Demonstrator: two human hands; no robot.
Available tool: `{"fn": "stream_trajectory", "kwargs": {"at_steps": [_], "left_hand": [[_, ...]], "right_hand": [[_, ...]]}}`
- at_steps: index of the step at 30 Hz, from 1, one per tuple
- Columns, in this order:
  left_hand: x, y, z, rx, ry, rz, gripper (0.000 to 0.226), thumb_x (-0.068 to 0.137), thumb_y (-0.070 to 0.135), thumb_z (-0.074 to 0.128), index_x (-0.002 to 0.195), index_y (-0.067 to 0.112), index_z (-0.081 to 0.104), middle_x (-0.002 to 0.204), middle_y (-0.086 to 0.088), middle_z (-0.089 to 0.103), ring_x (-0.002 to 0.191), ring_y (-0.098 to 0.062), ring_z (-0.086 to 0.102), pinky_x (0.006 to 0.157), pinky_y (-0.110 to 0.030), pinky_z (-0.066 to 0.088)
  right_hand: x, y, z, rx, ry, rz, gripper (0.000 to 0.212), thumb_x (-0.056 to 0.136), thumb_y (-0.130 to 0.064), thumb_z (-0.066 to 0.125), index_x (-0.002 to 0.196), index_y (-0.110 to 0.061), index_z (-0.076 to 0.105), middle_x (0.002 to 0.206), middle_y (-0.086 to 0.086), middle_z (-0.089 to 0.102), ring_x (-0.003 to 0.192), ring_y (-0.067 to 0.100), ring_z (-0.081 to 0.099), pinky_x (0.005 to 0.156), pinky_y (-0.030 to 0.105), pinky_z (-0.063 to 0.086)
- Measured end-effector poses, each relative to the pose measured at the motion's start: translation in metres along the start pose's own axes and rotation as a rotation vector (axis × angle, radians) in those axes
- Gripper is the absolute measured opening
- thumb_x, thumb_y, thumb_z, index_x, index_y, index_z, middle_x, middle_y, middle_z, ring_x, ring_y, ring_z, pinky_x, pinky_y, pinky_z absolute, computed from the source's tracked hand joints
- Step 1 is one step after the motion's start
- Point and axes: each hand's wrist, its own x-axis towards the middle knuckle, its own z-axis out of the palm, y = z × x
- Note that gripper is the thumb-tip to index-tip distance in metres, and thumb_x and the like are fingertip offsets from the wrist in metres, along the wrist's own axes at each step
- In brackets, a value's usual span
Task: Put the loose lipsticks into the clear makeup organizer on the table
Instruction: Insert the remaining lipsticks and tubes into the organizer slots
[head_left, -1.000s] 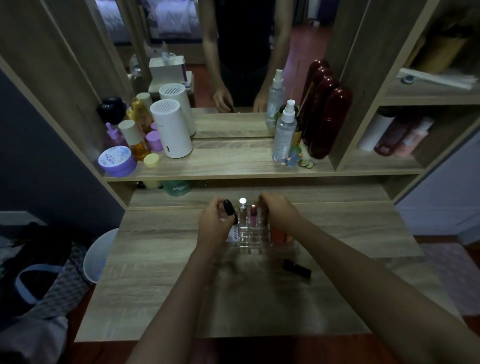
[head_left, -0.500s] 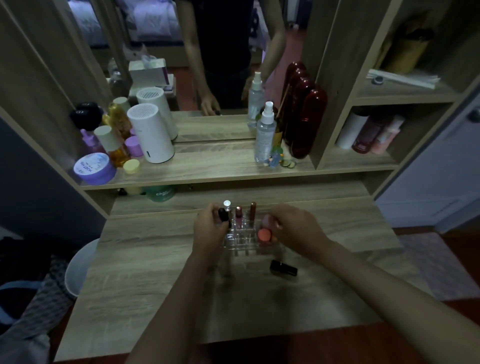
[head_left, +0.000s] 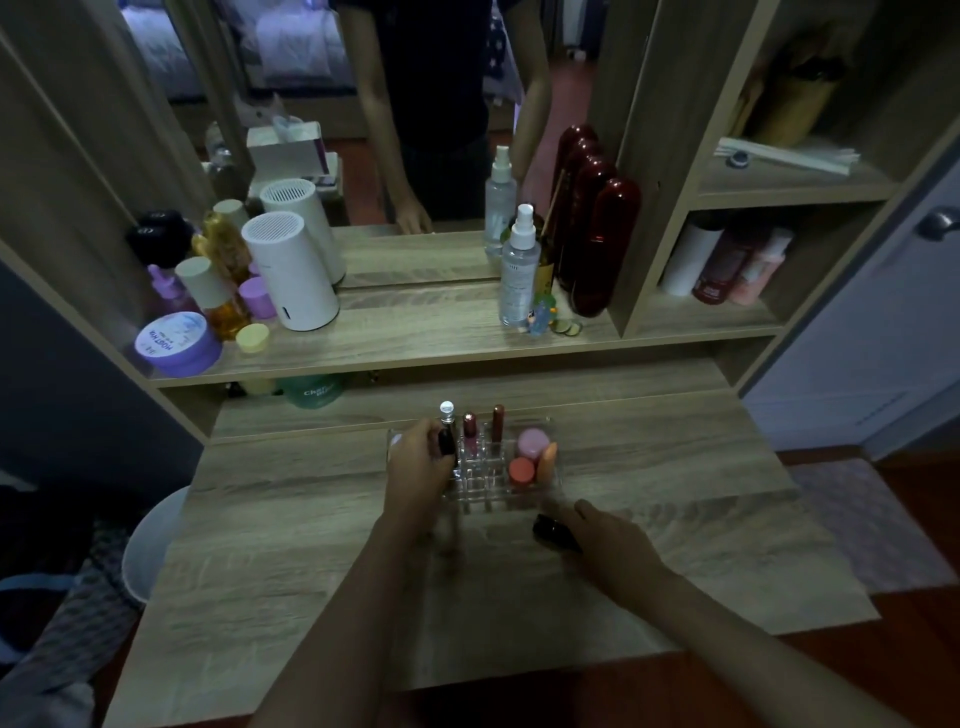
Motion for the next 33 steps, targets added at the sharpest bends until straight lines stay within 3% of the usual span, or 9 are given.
{"fn": "stream_trajectory", "kwargs": {"at_steps": [6, 8, 11, 16, 19, 23, 26, 30, 33], "left_hand": [[0.002, -0.004, 0.003, 0.027, 0.005, 0.005, 0.023, 0.079, -0.001, 0.063, 0.100, 0.008, 0.064, 0.096, -0.012, 0.068, 0.102, -0.031, 0.055, 0.083, -0.038, 0.049], [0.001, -0.005, 0.004, 0.026, 0.004, -0.005, 0.022, 0.079, -0.001, 0.063, 0.099, 0.009, 0.065, 0.095, -0.011, 0.068, 0.103, -0.029, 0.053, 0.080, -0.032, 0.043], [-0.001, -0.006, 0.005, 0.022, -0.010, -0.015, 0.021, 0.079, 0.000, 0.062, 0.098, 0.009, 0.064, 0.097, -0.013, 0.066, 0.104, -0.027, 0.051, 0.085, -0.035, 0.046], [-0.004, -0.008, 0.004, 0.001, -0.011, -0.015, 0.019, 0.078, 0.002, 0.063, 0.095, 0.009, 0.065, 0.096, -0.010, 0.058, 0.094, -0.023, 0.054, 0.085, -0.036, 0.051], [-0.003, -0.008, 0.004, 0.009, -0.001, -0.014, 0.016, 0.077, 0.002, 0.063, 0.092, 0.007, 0.065, 0.090, -0.008, 0.055, 0.086, -0.021, 0.052, 0.080, -0.033, 0.050], [-0.001, -0.008, 0.005, 0.020, 0.014, -0.035, 0.017, 0.075, -0.001, 0.063, 0.090, 0.005, 0.066, 0.090, -0.010, 0.057, 0.078, -0.012, 0.044, 0.072, -0.022, 0.039], [0.000, -0.007, 0.006, 0.029, 0.013, -0.037, 0.018, 0.074, -0.002, 0.062, 0.090, 0.004, 0.067, 0.082, -0.005, 0.054, 0.084, -0.020, 0.051, 0.074, -0.025, 0.041], [0.002, -0.008, 0.005, 0.047, -0.020, -0.057, 0.014, 0.077, 0.002, 0.063, 0.090, 0.005, 0.067, 0.084, -0.013, 0.062, 0.095, -0.029, 0.055, 0.084, -0.040, 0.052], [0.002, -0.008, 0.005, 0.052, -0.018, -0.050, 0.012, 0.078, 0.003, 0.062, 0.088, 0.006, 0.068, 0.080, -0.010, 0.063, 0.098, -0.029, 0.054, 0.087, -0.041, 0.049]], "right_hand": [[0.004, -0.004, 0.002, 0.093, 0.014, 0.026, 0.045, 0.092, -0.033, 0.049, 0.135, -0.020, 0.041, 0.118, 0.005, 0.055, 0.099, 0.025, 0.062, 0.070, 0.031, 0.045], [0.004, -0.004, 0.000, 0.116, 0.003, 0.035, 0.041, 0.091, -0.032, 0.053, 0.129, -0.020, 0.046, 0.117, 0.005, 0.056, 0.099, 0.025, 0.062, 0.072, 0.032, 0.047], [0.003, -0.005, -0.009, 0.226, 0.022, 0.038, 0.036, 0.087, -0.034, 0.059, 0.121, -0.022, 0.055, 0.116, 0.002, 0.062, 0.102, 0.022, 0.063, 0.079, 0.031, 0.049], [0.010, -0.017, -0.051, 0.388, 0.131, -0.054, 0.025, 0.085, -0.014, 0.063, 0.110, -0.013, 0.066, 0.108, 0.007, 0.072, 0.098, 0.022, 0.067, 0.079, 0.027, 0.050], [0.026, -0.037, -0.077, 0.461, 0.208, -0.085, 0.019, 0.084, -0.014, 0.065, 0.102, -0.009, 0.062, 0.101, 0.007, 0.070, 0.090, 0.022, 0.066, 0.079, 0.034, 0.056], [0.055, -0.062, -0.087, 0.459, 0.305, -0.084, 0.016, 0.084, -0.011, 0.063, 0.099, -0.009, 0.059, 0.100, 0.008, 0.065, 0.094, 0.021, 0.058, 0.086, 0.034, 0.047], [0.074, -0.074, -0.081, 0.380, 0.321, -0.091, 0.024, 0.087, -0.008, 0.057, 0.110, -0.008, 0.059, 0.112, 0.009, 0.063, 0.104, 0.023, 0.058, 0.084, 0.028, 0.042], [0.085, -0.081, -0.073, 0.287, 0.317, -0.116, 0.026, 0.088, -0.007, 0.053, 0.113, -0.008, 0.058, 0.114, 0.011, 0.061, 0.100, 0.025, 0.059, 0.072, 0.024, 0.033], [0.089, -0.082, -0.071, 0.248, 0.288, -0.161, 0.024, 0.088, -0.004, 0.052, 0.111, -0.004, 0.059, 0.113, 0.015, 0.060, 0.098, 0.029, 0.060, 0.070, 0.024, 0.031]]}}
